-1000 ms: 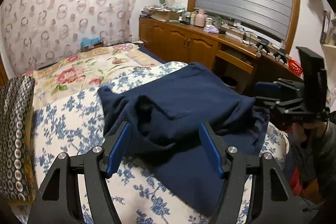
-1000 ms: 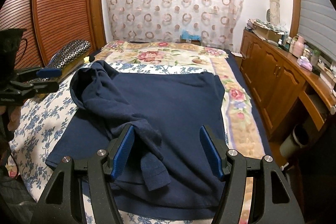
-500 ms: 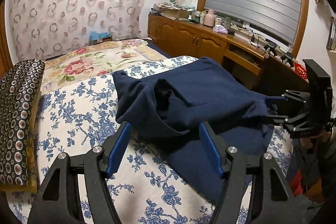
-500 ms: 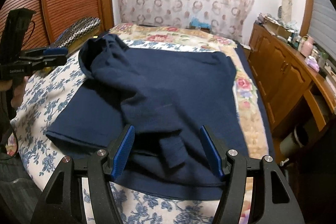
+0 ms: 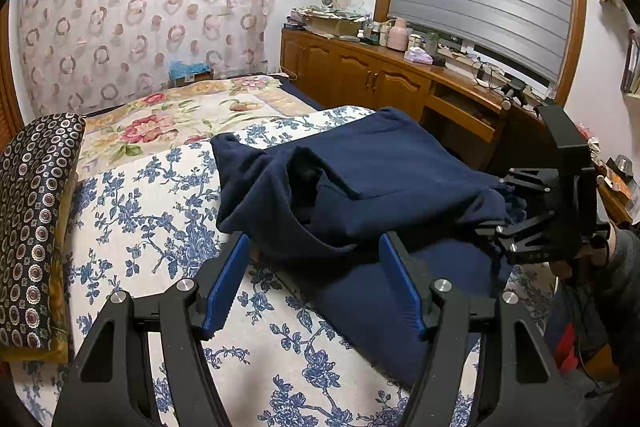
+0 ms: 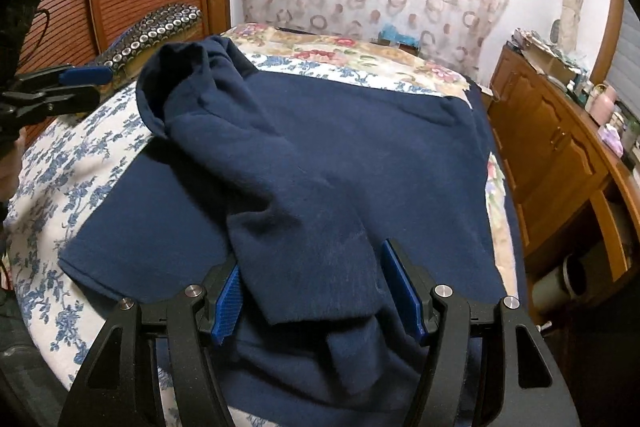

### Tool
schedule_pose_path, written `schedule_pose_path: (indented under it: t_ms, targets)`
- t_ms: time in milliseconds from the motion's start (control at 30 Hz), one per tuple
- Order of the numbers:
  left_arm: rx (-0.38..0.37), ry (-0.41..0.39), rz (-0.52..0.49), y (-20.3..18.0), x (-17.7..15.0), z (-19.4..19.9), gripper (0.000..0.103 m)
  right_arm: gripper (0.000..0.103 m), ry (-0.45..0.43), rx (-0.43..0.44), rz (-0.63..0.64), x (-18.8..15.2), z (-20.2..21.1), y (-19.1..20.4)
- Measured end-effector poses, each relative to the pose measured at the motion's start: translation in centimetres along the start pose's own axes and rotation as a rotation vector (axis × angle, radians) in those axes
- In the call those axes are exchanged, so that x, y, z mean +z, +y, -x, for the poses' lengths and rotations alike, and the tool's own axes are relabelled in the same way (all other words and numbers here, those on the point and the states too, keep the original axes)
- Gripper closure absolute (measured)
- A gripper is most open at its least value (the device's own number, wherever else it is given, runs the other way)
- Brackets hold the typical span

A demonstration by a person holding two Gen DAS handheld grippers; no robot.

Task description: Fold small clothes

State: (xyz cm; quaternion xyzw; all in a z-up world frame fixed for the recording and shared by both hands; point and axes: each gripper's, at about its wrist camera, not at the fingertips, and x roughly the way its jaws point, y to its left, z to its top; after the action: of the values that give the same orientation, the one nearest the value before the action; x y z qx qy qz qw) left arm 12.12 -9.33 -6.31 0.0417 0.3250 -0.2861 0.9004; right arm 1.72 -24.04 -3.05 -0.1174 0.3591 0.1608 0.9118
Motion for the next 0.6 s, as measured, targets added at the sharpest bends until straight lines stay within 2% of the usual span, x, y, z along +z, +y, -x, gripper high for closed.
schedule_pose_path:
  t_ms: [100,133,267,467,600]
  targets:
    - [0.002,0.001,0.004,-0.1,-0.1,0.0,0.035,0.074,-0.022,0.016,0.010,0.1,0.4,-0.1]
    - [0.002,0.001,0.005,-0.2,-0.1,-0.1,0.035,0.088,-0.032,0.020,0.014,0.1,0.6,0.0]
    - [0.005,0.001,0.013,0.0,-0.2,-0.1,0.035,0.094,-0.090,0.036,0.030,-0.1,2.4,0.4]
    - [0.008,-0.005,0.020,0.2,-0.3,0.0,0.035,0.095,-0.216,0.026,0.008,0.2,7.1,0.0]
    - [0.006,-0.008,0.021,0.4,-0.4,0.1,0.035,0.095,-0.267,0.011,-0.028,0.4,10.0,-1.1]
